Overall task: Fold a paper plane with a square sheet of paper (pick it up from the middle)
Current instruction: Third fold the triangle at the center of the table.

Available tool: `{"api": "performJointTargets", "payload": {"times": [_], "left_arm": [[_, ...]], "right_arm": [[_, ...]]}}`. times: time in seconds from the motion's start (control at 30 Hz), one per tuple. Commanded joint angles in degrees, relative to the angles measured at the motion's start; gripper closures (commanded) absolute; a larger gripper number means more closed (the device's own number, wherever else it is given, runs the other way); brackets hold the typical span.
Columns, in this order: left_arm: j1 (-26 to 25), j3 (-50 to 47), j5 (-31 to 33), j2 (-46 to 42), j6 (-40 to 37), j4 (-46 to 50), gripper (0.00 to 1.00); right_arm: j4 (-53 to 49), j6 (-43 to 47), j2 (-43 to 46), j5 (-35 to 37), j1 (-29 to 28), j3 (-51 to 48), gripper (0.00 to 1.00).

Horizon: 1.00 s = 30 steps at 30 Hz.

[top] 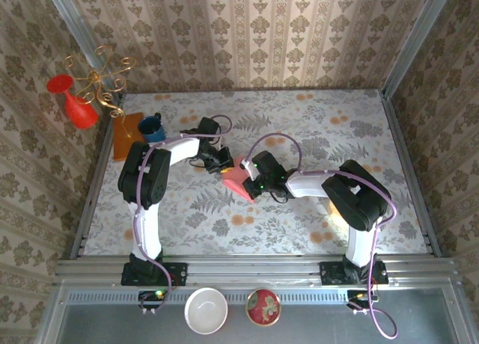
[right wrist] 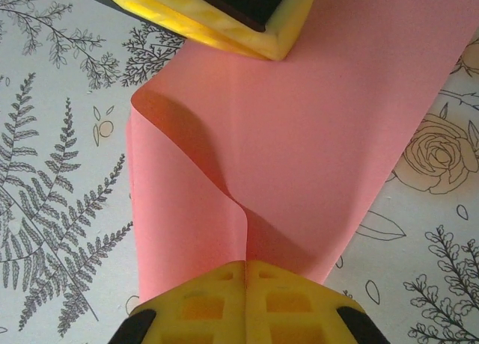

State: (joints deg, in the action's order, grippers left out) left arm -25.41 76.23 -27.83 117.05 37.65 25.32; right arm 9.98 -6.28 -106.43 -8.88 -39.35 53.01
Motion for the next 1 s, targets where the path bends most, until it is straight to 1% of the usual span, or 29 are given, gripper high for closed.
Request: {"api": "performJointTargets", "payload": {"times": [0.0,0.63,0.97], "left_arm": [[-0.3,-0.6,1.3,3.0,-1.2,3.3,0.88],[-0.3,-0.7,1.1,3.1,-1.2,3.2,0.88],[-0.3,-0.6,1.8,3.6,-1.4,3.9,0.89]], "right_arm": [[-1.6,-0.3,-1.0,1.0,0.2,1.6,1.0],[-3.0,-0.2,-2.1,1.0,0.4,2.6,1.0],[-3.0,-0.4,0.1,1.2,0.7,2.1,1.0]]}}
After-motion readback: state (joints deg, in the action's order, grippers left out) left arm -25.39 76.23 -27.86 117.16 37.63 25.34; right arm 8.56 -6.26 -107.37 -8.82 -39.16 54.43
